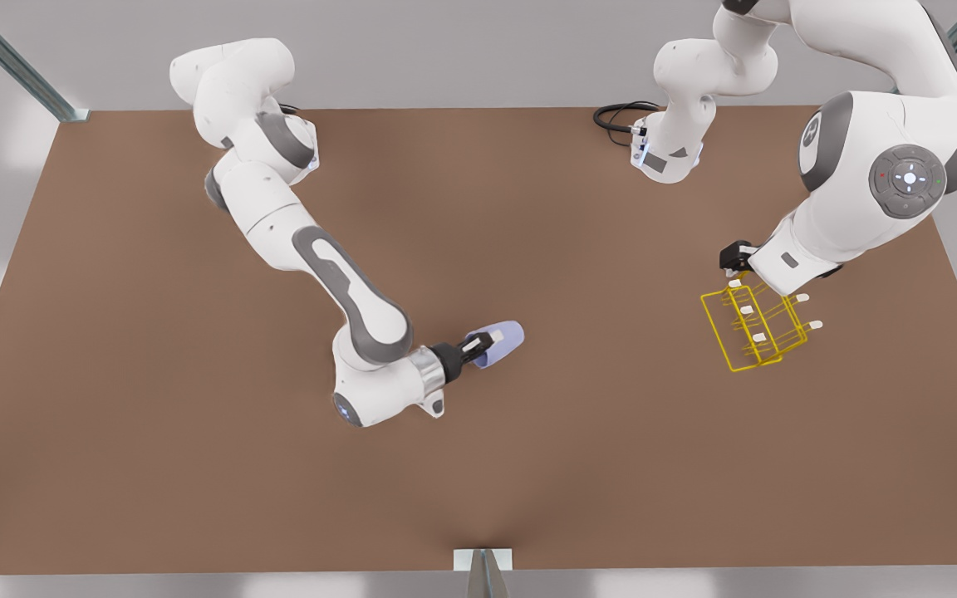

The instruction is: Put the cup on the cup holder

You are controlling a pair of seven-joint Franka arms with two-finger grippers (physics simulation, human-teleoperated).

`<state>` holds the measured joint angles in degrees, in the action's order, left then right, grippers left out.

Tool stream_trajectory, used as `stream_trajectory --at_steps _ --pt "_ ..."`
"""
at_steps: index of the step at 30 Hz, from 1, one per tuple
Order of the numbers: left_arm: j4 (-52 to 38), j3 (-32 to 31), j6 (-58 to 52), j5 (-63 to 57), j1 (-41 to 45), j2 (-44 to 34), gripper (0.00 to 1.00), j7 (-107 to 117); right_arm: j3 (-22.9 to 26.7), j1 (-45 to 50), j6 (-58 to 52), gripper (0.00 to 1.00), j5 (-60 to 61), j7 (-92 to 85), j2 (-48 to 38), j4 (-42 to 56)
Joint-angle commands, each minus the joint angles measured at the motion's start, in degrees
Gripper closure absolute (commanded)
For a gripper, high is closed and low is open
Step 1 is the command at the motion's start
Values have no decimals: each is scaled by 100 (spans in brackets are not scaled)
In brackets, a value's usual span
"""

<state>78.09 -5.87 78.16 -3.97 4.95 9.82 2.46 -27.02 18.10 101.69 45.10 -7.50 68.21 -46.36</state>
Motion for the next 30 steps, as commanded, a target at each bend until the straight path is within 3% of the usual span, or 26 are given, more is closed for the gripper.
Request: stream_trajectory --at_steps 1,9,22,23,24,28,30 --pt "-4 -2 -12 -7 41 -6 0 26 -5 308 492 79 1115 610 316 259" --pt "5 -2 -3 -7 41 46 0 26 65 695 1837 79 1132 162 659 268" --pt "-4 -11 67 -60 85 328 0 26 74 994 2057 79 1194 -278 1046 277" --pt "-4 -11 111 -51 94 363 0 26 91 1003 2048 76 1194 -287 1054 268" --pt "-4 -2 111 -51 164 389 0 26 162 1029 2057 64 1194 -260 1063 268" --pt "-13 -2 147 -60 164 477 0 26 170 1064 2118 37 1194 -260 1090 268" --pt "-22 -2 147 -192 243 477 0 53 205 1064 2118 34 1194 -269 1107 268"
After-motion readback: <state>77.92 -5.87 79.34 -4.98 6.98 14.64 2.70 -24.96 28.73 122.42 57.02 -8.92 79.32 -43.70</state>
